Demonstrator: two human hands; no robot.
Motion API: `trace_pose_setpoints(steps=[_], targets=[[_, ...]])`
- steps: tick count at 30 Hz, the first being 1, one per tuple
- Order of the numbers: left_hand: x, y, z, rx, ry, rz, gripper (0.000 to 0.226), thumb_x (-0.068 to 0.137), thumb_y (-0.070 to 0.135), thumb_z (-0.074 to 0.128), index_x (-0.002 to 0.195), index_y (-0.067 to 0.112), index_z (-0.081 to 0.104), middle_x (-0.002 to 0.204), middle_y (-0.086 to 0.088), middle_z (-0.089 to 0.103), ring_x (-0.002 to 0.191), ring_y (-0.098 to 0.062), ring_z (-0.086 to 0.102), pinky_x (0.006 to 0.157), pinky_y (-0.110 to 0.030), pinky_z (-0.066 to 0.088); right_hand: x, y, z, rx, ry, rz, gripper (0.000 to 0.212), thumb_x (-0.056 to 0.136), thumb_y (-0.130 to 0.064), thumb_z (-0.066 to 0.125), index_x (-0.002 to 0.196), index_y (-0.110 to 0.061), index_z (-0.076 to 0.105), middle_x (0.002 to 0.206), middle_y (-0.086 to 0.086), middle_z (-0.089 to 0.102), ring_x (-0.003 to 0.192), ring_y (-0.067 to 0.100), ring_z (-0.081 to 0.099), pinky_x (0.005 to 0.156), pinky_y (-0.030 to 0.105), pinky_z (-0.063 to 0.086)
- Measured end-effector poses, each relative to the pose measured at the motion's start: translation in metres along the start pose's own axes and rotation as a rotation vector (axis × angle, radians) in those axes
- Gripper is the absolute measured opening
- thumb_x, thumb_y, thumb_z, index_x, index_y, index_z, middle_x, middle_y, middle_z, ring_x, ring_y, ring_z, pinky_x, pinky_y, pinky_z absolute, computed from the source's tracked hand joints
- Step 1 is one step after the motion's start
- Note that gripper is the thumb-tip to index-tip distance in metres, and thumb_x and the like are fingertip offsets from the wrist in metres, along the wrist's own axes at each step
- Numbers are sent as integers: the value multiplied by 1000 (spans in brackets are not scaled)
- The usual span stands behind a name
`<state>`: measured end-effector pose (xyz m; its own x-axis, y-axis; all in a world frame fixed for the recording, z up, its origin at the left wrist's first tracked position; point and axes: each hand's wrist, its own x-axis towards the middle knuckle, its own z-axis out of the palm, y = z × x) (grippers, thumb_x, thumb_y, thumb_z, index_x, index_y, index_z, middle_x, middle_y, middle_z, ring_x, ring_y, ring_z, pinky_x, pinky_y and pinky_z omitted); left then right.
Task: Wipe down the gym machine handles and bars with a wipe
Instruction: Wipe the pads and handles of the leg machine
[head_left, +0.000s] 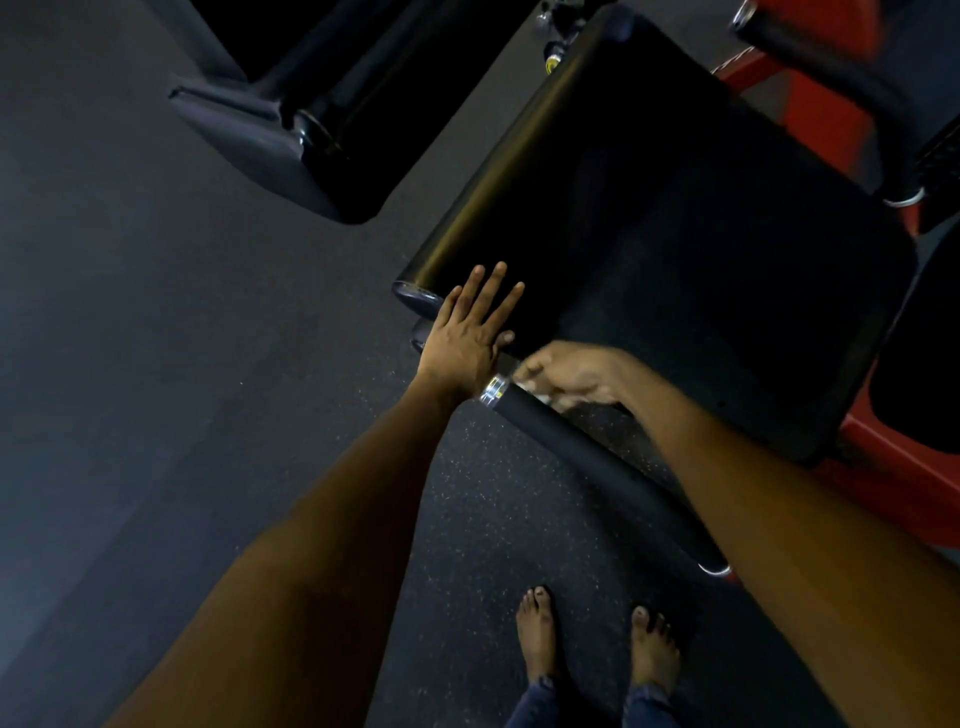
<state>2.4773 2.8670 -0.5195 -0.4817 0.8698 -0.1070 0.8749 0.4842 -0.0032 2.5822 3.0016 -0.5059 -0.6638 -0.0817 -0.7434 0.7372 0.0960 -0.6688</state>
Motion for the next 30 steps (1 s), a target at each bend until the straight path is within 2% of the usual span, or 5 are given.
trace_pose_setpoints(steps=[6, 11, 18, 26, 30], targets=[[0, -2, 1, 8, 28, 10, 58, 99, 44, 14, 152, 23, 4, 163, -6, 1, 149, -26, -5, 113, -28, -18, -8, 32, 5, -60, -158, 144, 21, 95, -4, 44, 104, -5, 63, 91, 20, 70, 89, 33, 68, 71, 32, 54], [-1, -1, 4, 21, 16, -6, 56, 99, 45, 9, 150, 26, -3, 163, -5, -5, 149, -26, -9, 114, -30, -19, -29, 55, -7, -46, -295, 283, 22, 96, -6, 42, 97, -10, 64, 78, 9, 72, 71, 23, 70, 60, 31, 54], [0, 0, 1, 16, -6, 0, 60, 98, 46, 12, 154, 24, 9, 163, -7, 1, 150, -27, -3, 118, -35, -5, -6, -2, 24, 264, 69, -72, 23, 99, -4, 41, 92, -7, 63, 101, 23, 66, 93, 28, 65, 84, 34, 53], [0, 1, 0, 27, -41, -35, 57, 105, 43, 21, 154, 27, -2, 162, -3, -13, 148, -24, -17, 116, -32, -16, -54, 90, -5, -305, -8, 199, 26, 94, -11, 55, 119, -11, 63, 99, -1, 65, 82, 11, 61, 61, 16, 48], [0, 2, 0, 40, -44, -37, 57, 104, 43, 20, 154, 27, -1, 162, -4, -11, 148, -24, -15, 116, -33, -14, -26, 60, 20, -82, 326, -58, 20, 95, -9, 52, 108, -8, 68, 108, 5, 68, 101, 19, 62, 82, 26, 48]])
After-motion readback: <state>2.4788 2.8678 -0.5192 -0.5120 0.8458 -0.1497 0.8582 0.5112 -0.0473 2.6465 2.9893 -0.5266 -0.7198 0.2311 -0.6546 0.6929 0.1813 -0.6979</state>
